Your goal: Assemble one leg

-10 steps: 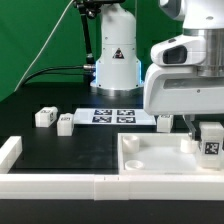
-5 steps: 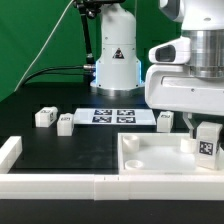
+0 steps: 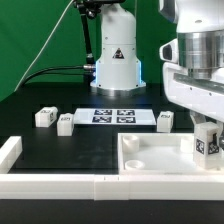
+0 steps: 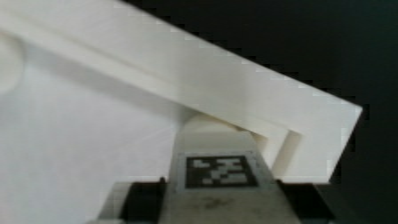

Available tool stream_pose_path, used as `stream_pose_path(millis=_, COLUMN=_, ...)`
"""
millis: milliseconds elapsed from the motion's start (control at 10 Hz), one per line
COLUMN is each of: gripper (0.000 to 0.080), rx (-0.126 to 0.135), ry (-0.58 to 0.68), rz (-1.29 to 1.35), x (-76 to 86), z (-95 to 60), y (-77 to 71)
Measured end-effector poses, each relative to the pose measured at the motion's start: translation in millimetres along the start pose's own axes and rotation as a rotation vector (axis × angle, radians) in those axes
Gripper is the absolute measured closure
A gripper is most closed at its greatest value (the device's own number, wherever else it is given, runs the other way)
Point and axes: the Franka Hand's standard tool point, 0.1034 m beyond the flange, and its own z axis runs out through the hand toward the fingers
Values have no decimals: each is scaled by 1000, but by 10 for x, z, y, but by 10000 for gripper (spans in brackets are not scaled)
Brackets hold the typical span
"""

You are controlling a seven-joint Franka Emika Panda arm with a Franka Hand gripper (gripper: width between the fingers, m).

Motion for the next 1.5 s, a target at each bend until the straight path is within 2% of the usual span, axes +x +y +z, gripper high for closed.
stream_pose_path(millis=300, gripper=505, rx=8, ry=-21, rz=204, x=-19, z=12, y=-9)
stream_pose_path(millis=400, gripper=505, rx=9, ry=-21, rz=159, x=-20, z=12, y=-9)
stream_pose_path(millis=500, gripper=301, rx=9, ry=-21, rz=114, x=-22, z=12, y=-9)
stream_pose_path(millis=600, gripper=301, rx=8, ry=-20, rz=58, x=-32, z=12, y=-9)
stream_pose_path(millis=700, gripper=181, rx=8, ry=-17, rz=-76, x=-36, z=13, y=-9)
stream_pose_path(millis=800, gripper=156, rx=6, ry=-10, rz=-244, x=-44, z=16, y=-7)
stream_pose_path(millis=900, gripper=156, rx=5, ry=-7, rz=-343, x=-65, z=19, y=-7)
stream_pose_path(millis=1000, gripper=151, rx=-9, ry=-3, rz=-480, x=-93, z=26, y=4)
stream_pose_path(millis=1200, gripper=150, rx=-65, ry=2, rz=-817, x=-118, z=26, y=17)
stream_pose_path(millis=1500, gripper=150, rx=-73, ry=-9, rz=-1137, x=-7, z=25, y=30)
